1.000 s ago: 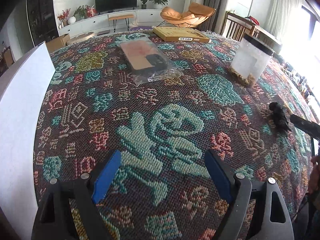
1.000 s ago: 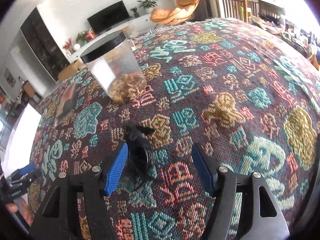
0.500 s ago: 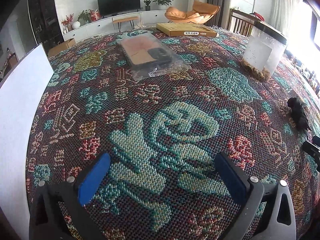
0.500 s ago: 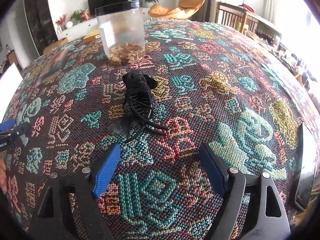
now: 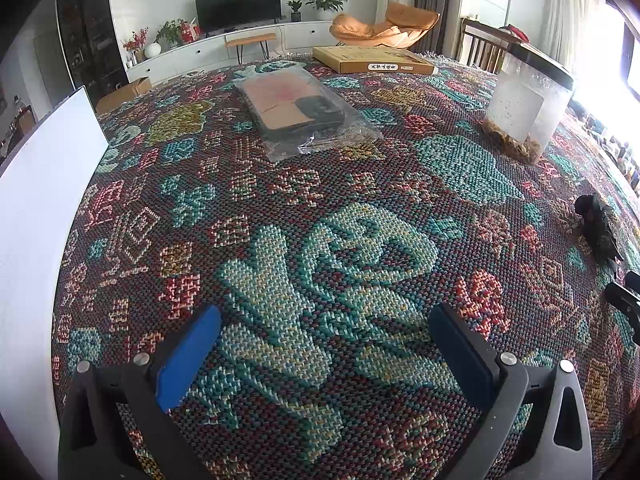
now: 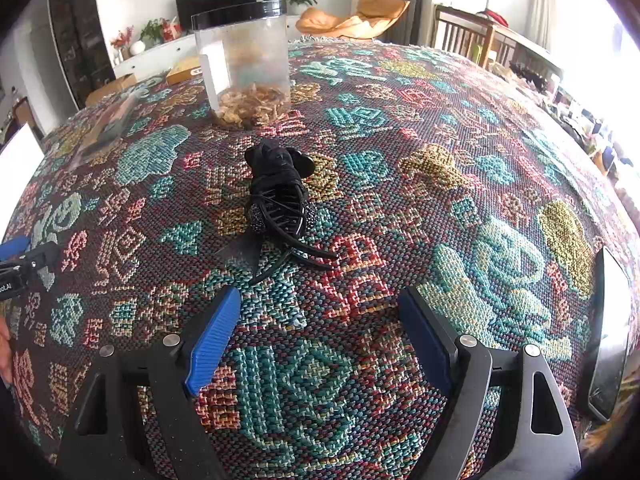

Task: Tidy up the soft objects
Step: 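Move left tool to plastic-wrapped wooden board while right tool moves to black sandal, then grasp plastic-wrapped wooden board with left tool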

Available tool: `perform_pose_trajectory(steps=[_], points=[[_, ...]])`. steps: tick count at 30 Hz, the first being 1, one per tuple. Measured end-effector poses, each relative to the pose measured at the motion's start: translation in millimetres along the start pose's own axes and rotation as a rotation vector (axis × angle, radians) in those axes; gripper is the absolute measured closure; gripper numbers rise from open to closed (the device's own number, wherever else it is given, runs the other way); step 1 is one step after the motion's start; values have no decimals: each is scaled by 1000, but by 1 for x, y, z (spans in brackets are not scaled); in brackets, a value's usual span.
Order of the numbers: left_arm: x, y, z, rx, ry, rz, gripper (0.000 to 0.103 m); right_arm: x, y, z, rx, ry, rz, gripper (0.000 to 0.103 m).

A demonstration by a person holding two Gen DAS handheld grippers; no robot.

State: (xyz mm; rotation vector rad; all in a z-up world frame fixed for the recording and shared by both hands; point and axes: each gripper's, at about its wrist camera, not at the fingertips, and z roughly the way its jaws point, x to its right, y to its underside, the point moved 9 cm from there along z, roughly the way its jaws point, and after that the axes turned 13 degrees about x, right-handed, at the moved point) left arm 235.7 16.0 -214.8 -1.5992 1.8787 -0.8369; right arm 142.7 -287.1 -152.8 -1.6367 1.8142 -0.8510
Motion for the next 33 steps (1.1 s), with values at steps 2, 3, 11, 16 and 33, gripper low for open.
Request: perform_pose_trajectory(steps=[2, 3, 11, 16, 33], points=[[0, 0, 0, 0, 0, 1, 0, -1, 0, 0, 0, 0, 0, 20], [0, 0, 0, 0, 0, 0, 0, -2, 0, 0, 0, 0, 0, 20], [3, -17, 15, -161, 87, 64, 0, -2, 0, 0, 0, -1, 1, 20], [-34, -120, 47, -120, 82, -164, 0, -2, 0, 0, 3, -3, -1, 20], [-51, -174, 182, -160, -82, -87, 0, -9, 0, -2, 10, -35, -9, 18]])
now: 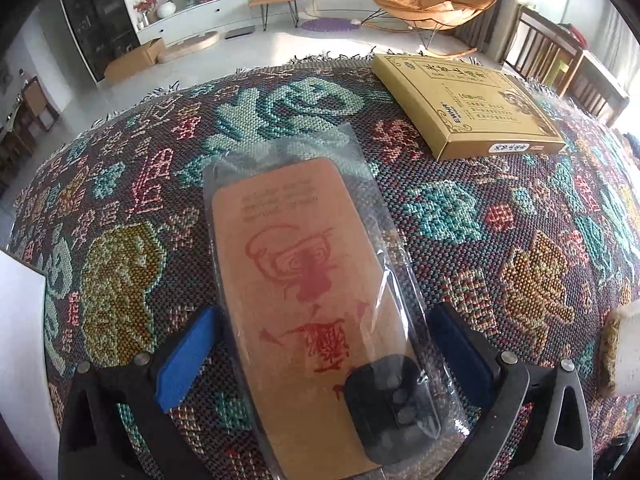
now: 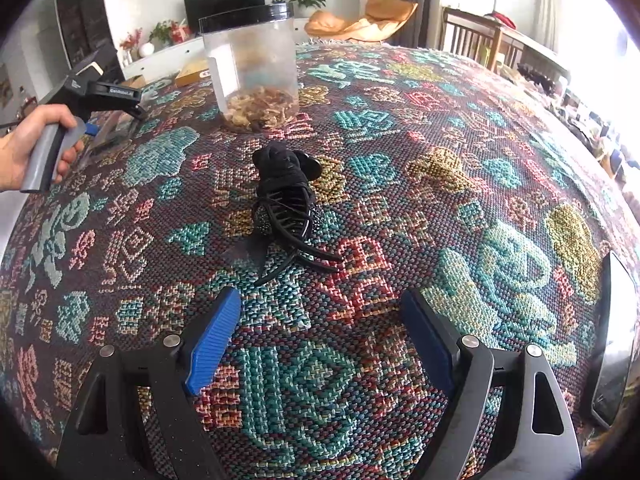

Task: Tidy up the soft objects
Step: 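Grasp plastic-wrapped wooden board with left tool, then lift wrapped board with left tool while right tool grasps black sandal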

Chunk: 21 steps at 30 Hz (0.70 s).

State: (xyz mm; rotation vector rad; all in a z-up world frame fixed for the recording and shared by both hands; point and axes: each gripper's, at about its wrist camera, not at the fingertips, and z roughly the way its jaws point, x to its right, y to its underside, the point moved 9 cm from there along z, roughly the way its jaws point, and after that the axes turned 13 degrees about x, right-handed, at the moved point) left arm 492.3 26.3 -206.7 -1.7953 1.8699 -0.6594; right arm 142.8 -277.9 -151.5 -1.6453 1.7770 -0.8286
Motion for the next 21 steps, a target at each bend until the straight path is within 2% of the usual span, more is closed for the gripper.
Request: perform_pose_trajectory(steps=[2, 3, 5, 6, 9, 13, 16, 17, 21], points=[[-2, 0, -5, -12, 13, 15, 2, -1, 0, 0, 0, 0, 0, 18], [-3, -1, -11, -2, 19, 22, 16, -1, 0, 0, 0, 0, 0, 18], [-3, 6, -28, -1, 44, 36, 24, -1, -1, 0, -1, 0, 0, 18], [-1, 14, -38, -8, 69, 36, 24, -1, 0, 0, -1, 0, -1, 18], [12, 61, -82, -13, 113, 86, 24, -2, -1, 0, -2, 1, -1, 18], [28, 150, -160, 10, 156, 168, 23, -3, 0, 0, -3, 7, -2, 18], [36, 206, -199, 24, 164, 197, 12, -4, 0, 0, -5, 14, -1, 18], [34, 217, -202, 35, 153, 192, 2, -5, 0, 0, -5, 16, 0, 18], [42, 233, -202, 139, 151, 164, 0, -6, 0, 0, -8, 21, 0, 18]])
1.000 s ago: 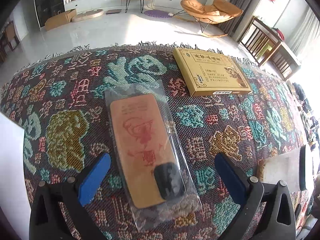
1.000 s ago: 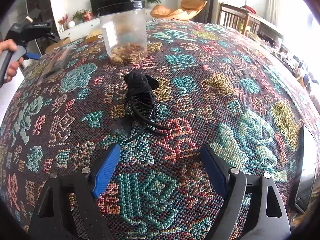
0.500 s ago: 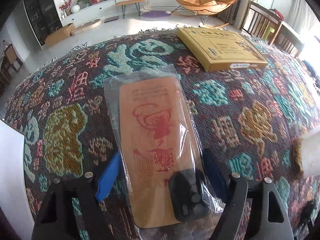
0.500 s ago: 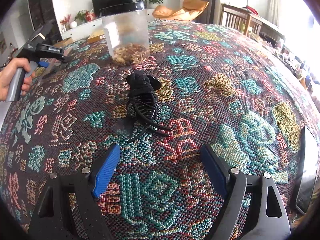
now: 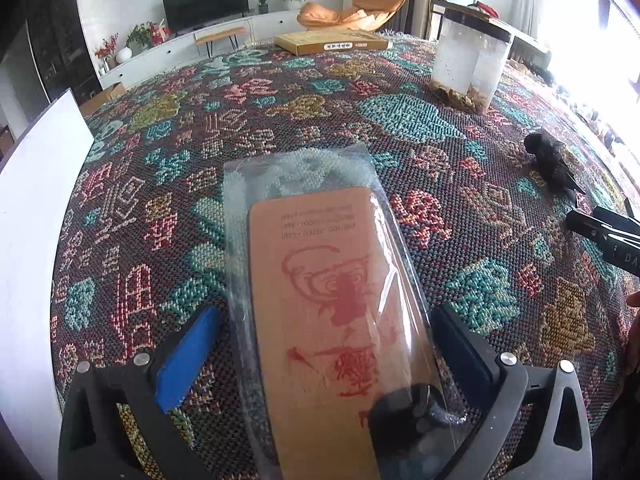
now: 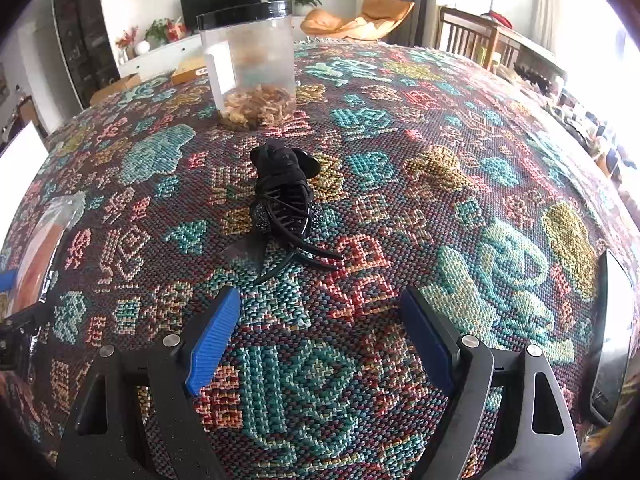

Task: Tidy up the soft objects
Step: 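Lift wrapped board with left tool while right tool grasps black sandal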

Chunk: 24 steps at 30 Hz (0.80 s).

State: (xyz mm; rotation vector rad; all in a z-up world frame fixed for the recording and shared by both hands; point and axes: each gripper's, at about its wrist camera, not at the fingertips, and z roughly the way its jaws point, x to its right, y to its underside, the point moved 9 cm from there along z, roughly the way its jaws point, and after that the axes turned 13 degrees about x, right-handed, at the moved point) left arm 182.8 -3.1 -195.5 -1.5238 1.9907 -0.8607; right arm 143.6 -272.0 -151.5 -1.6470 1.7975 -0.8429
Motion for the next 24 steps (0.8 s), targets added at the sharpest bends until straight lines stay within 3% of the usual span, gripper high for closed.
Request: perform_pose_trajectory(steps=[24], points=[[2, 4, -1, 12, -5, -5, 0, -1, 1, 0, -1, 4, 0, 18]])
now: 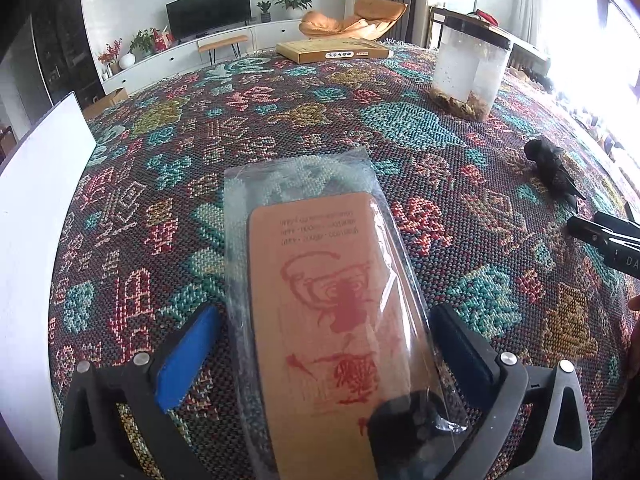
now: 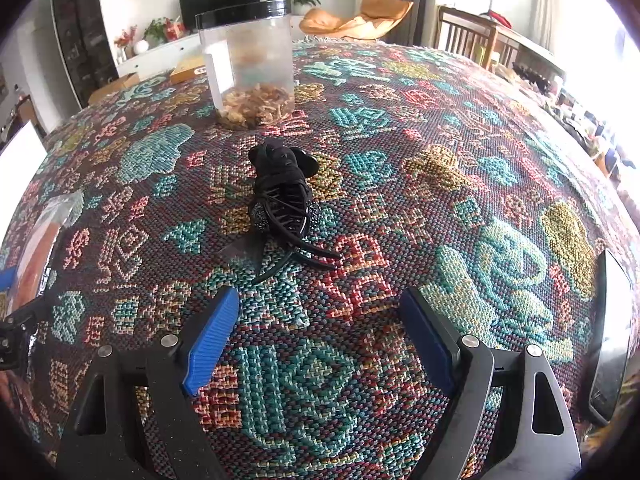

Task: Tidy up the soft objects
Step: 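Lift wrapped board with left tool while right tool grasps black sandal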

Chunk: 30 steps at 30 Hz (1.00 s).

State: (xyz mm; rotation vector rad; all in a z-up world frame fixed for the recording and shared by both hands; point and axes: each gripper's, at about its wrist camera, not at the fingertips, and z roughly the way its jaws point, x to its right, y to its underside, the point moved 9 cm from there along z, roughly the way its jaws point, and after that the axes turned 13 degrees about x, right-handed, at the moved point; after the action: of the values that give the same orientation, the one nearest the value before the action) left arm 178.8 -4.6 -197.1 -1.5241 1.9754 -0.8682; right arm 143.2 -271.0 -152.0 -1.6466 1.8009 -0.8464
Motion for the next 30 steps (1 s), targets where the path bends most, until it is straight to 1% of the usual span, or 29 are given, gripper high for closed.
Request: perform_pose_trajectory(steps=[30], points=[[0, 0, 1, 3, 1, -1, 0, 1, 0, 0, 0, -3, 3, 18]])
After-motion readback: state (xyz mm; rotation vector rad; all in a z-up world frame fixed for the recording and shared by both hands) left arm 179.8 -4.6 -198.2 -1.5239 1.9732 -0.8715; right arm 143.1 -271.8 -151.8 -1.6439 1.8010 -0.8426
